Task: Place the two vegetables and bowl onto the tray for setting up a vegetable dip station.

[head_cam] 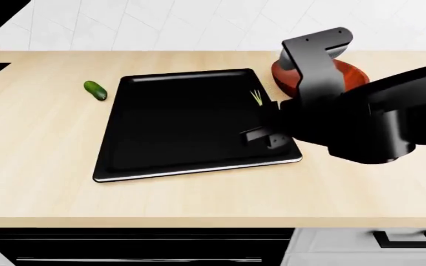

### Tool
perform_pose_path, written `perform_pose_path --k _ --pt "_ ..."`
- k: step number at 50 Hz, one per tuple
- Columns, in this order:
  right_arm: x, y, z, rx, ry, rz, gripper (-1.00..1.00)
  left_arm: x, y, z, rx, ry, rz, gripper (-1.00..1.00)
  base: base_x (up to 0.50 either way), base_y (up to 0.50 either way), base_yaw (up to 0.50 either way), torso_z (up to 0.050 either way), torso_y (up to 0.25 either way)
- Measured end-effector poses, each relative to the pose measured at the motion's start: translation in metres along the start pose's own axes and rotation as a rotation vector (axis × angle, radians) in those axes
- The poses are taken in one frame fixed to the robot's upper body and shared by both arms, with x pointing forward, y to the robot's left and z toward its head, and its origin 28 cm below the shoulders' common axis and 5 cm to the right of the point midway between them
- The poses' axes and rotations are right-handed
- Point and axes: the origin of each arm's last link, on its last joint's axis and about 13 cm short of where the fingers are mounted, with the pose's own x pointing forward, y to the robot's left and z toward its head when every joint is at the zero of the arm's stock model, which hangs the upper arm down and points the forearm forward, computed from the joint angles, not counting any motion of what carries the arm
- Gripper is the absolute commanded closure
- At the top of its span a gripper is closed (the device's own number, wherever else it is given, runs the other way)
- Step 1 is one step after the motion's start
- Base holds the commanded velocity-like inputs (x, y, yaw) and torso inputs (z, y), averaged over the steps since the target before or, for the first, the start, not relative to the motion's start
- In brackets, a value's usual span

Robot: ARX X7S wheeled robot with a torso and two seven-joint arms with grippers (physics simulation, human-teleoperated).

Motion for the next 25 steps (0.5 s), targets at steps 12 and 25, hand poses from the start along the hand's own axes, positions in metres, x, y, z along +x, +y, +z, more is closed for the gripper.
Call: perform_pose_path --k 12,25 --pt "0.012 -0.008 0.007 -0.005 0.014 -0.023 1.00 0.000 0.000 0.000 0.001 -0.001 -0.001 -1.00 0.00 0.00 0.00 0.000 0.000" --pt "0.024 -0.008 0.010 -0.017 0.037 -0.015 1.00 0.000 0.000 0.000 0.000 -0.001 -0.001 -1.00 0.00 0.00 0.00 0.000 0.000"
